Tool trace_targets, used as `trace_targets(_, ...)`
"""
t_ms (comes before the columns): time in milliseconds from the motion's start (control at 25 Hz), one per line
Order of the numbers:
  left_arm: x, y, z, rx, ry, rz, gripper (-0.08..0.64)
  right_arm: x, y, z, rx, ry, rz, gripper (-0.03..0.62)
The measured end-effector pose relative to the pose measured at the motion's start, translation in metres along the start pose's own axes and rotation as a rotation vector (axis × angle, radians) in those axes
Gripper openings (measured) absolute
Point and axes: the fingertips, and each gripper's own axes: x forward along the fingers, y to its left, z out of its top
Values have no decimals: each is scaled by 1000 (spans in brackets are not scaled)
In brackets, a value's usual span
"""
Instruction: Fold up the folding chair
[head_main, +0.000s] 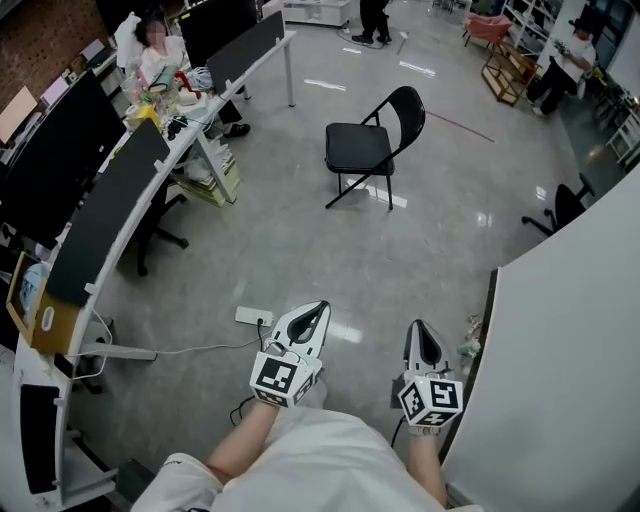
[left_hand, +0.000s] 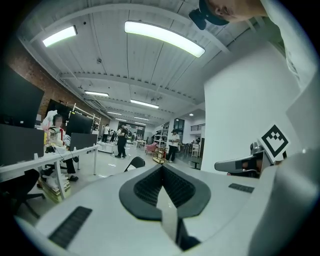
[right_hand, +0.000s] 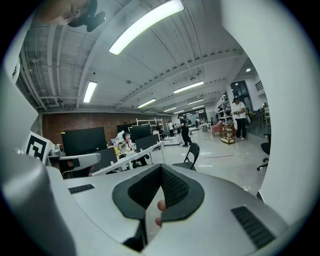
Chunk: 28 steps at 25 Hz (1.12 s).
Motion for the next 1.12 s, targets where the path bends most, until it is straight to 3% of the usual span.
trace_targets(360,31,73,17,-6,-33,4,11,72,26,15,-16,1,3,5)
trace_targets(640,53,94,20,-44,-47,-20,11,105,26,19,-16,17,16,5)
trace_targets(760,65,109,19,-86,-55,3,11,127,22,18,-12,35,25,5)
trace_targets(1120,127,156,24,-52,-11,83,11,225,-6,42,5,41,81,5)
